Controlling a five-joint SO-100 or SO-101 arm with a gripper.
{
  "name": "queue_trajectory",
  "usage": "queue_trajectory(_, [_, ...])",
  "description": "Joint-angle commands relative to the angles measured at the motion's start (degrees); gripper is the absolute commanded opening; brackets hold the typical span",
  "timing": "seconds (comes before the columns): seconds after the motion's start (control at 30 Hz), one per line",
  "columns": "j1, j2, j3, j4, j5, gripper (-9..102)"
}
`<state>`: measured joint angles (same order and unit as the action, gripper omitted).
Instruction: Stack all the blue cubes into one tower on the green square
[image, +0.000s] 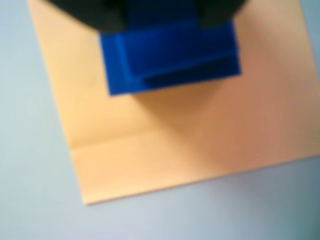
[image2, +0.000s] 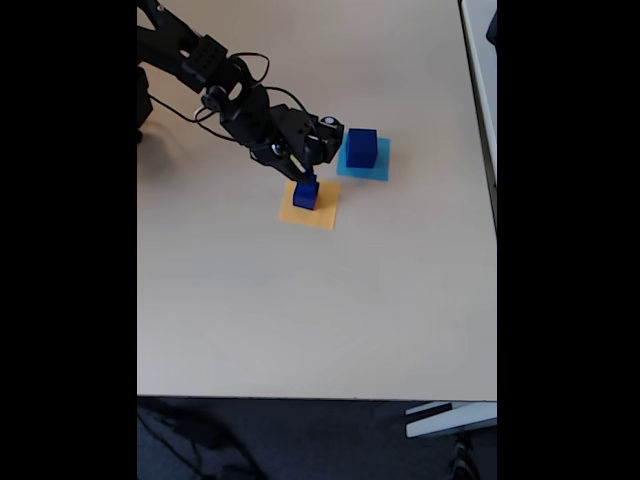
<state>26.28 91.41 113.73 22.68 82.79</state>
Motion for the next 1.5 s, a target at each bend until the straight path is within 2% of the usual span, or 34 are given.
queue_trajectory(0.0, [-0.3,1.1,-0.4,-1.4,0.5,3])
queue_trajectory(1.47, [-0.7,0.5,1.7,-5.2,1.1,8])
